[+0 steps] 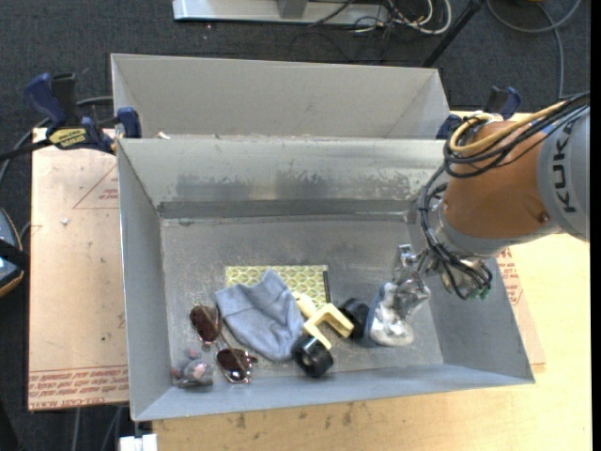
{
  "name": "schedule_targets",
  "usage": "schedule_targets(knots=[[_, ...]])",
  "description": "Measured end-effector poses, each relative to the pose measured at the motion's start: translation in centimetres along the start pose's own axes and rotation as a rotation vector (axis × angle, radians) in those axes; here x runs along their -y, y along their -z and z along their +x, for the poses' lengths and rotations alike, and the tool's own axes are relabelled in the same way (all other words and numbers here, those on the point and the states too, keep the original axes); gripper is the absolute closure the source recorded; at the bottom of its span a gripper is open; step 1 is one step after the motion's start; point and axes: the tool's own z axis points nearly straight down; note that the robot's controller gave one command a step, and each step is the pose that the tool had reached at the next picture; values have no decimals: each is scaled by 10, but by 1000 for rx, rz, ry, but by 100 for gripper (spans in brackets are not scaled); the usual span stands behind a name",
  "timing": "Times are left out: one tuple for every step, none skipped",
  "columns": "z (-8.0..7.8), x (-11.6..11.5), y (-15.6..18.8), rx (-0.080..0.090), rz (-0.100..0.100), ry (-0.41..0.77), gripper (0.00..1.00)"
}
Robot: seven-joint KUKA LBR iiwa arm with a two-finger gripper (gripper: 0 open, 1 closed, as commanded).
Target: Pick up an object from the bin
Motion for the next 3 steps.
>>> schedule_targets(knots=[[6,17,27,-16,-8,1,100],[-33,5,54,-2,2,-23,100],[-12,10,85,-12,-9,-34,100]])
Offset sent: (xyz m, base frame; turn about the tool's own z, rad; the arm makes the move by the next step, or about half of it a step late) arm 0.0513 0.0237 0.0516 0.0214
